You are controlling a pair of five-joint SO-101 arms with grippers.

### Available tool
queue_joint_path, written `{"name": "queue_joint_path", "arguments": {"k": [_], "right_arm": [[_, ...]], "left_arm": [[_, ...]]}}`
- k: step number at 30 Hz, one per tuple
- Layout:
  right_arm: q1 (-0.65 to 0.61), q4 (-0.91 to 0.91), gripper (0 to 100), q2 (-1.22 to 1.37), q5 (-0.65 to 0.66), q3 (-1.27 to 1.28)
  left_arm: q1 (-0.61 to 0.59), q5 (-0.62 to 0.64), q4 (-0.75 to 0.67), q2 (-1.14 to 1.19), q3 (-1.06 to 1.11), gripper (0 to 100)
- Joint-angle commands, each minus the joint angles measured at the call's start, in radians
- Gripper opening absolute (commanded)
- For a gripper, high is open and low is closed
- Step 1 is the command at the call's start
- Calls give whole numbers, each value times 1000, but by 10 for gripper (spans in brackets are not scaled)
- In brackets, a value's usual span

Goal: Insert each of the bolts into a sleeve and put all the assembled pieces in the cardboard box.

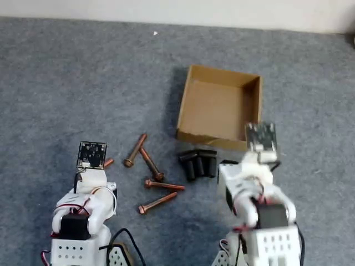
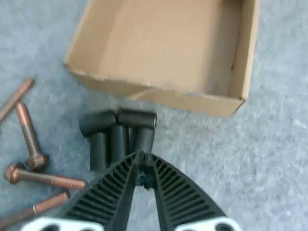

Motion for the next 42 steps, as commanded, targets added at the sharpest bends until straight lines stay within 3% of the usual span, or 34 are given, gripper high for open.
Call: {"name": "queue_joint_path", "arguments": {"k": [1,9,18,28,33,37,42], "right_arm": [[-85,-39,30,248,-11,-105],[-113,-134,211,553,-178,-179],[-116,-329,209,822,-178,-193],[-114,-348,209,1061,-180,-317],[-113,-349,125,1113,-164,-326],[-114,-344,0,1116,-35,-326],[-117,-246,4,1096,-25,-326]], "left_arm": [[-10,6,-3,-10,-56,7],[-12,6,-3,-10,-53,7],[-12,8,-3,-10,-53,7],[-13,8,-3,-10,-51,7],[-13,8,-3,-10,-51,6],[-13,8,-3,-10,-50,6],[-13,8,-3,-10,-51,6]]}}
